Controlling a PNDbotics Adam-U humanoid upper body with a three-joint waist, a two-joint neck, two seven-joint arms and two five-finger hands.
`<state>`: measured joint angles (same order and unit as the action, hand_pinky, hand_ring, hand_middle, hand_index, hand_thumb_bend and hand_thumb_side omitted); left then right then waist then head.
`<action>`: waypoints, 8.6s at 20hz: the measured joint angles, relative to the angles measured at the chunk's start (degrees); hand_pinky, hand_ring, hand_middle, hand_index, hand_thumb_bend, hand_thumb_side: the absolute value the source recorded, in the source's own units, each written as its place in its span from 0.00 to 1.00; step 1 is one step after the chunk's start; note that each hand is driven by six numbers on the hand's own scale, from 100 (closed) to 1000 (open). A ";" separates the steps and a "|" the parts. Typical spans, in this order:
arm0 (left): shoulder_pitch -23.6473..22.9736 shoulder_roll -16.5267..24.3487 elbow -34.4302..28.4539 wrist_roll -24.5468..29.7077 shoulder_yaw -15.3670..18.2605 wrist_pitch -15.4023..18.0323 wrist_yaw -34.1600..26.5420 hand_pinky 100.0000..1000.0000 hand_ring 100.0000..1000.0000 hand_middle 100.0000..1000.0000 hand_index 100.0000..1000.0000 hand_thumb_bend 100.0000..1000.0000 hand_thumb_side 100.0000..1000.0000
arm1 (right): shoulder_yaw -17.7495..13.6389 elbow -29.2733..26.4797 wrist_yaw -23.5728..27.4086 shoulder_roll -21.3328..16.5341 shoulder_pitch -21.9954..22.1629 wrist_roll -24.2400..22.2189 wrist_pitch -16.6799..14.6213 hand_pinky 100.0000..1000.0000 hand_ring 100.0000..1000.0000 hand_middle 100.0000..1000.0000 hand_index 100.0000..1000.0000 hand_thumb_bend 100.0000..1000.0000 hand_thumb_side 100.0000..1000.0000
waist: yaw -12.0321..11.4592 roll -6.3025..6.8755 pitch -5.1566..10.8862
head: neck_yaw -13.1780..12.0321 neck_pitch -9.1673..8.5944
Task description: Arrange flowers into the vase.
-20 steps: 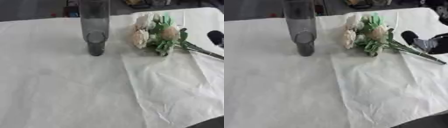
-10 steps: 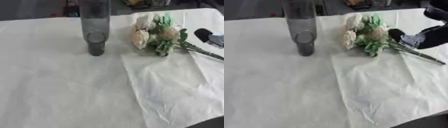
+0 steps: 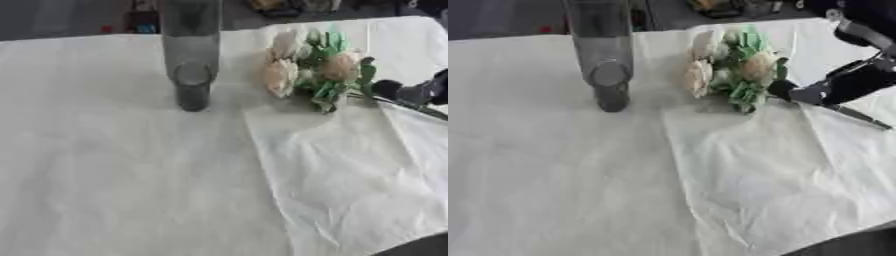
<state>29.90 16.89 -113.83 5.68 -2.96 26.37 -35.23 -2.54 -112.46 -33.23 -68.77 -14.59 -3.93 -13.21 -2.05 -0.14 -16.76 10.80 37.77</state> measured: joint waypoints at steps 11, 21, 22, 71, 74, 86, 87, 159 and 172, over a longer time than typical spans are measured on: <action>0.29 -0.33 0.00 0.17 -0.31 -0.14 0.04 0.76 0.74 0.83 0.95 0.01 0.79 | 1.34 8.40 -0.63 1.54 -4.12 -2.60 -0.87 0.88 1.00 0.99 1.00 0.36 0.48 | -0.51 0.02 -0.60 | 0.46 0.00; 0.46 -0.82 0.00 0.29 -0.33 -0.20 0.54 0.76 0.74 0.83 0.95 0.00 0.79 | 2.91 13.41 -2.74 4.02 -5.63 -3.20 -2.67 0.84 0.99 0.97 1.00 0.37 0.42 | -1.03 0.25 -1.25 | 0.96 -0.06; 0.46 -0.83 0.00 0.29 -0.33 -0.20 0.55 0.76 0.74 0.83 0.95 0.00 0.79 | 2.97 14.03 -2.88 4.18 -5.68 -3.24 -2.97 0.84 0.98 0.96 1.00 0.36 0.41 | -1.14 0.33 -1.28 | 1.05 -0.08; 2.46 -2.33 0.00 1.88 -1.40 1.11 3.15 0.76 0.75 0.84 0.93 0.00 0.80 | 0.15 30.25 2.84 7.56 -7.56 -5.34 -1.55 0.79 0.96 0.95 0.98 0.42 0.37 | -5.17 1.59 -7.29 | 7.98 -5.91; 2.50 -2.34 0.00 2.08 -1.61 1.30 3.53 0.76 0.75 0.84 0.93 0.00 0.80 | -0.32 30.85 2.40 7.56 -7.27 -4.93 -1.18 0.79 0.96 0.95 0.98 0.42 0.37 | -5.52 1.67 -8.00 | 8.72 -6.67; 2.86 -2.84 0.00 2.69 -2.06 1.95 4.90 0.76 0.75 0.84 0.94 0.00 0.80 | -1.86 32.86 0.60 7.55 -6.51 -2.30 -0.11 0.79 0.96 0.95 0.97 0.40 0.39 | -5.77 2.32 -9.75 | 9.50 -8.12; 2.86 -2.84 0.00 2.71 -2.07 1.99 5.01 0.76 0.75 0.84 0.94 0.00 0.80 | -1.91 32.91 0.59 7.55 -6.51 -2.21 -0.09 0.79 0.96 0.95 0.97 0.39 0.39 | -5.77 2.40 -9.82 | 9.50 -8.14; 3.49 -3.33 0.00 3.16 -2.42 2.72 6.26 0.76 0.76 0.84 0.93 0.00 0.81 | -3.41 34.75 2.69 6.90 -7.10 -3.22 0.28 0.43 0.57 0.59 0.73 0.37 0.29 | -6.53 3.06 -11.61 | 13.47 -12.18; 3.45 -3.33 0.00 3.11 -2.42 2.59 6.29 0.76 0.76 0.84 0.93 0.00 0.81 | -3.01 33.35 2.75 6.44 -7.38 -4.61 0.39 0.38 0.48 0.51 0.67 0.37 0.30 | -5.61 3.23 -11.40 | 12.88 -11.87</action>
<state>33.35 13.56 -113.83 8.78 -5.38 28.96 -28.93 -5.55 -79.11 -30.47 -62.33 -21.97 -8.53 -12.82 -7.66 3.09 -28.16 23.68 25.89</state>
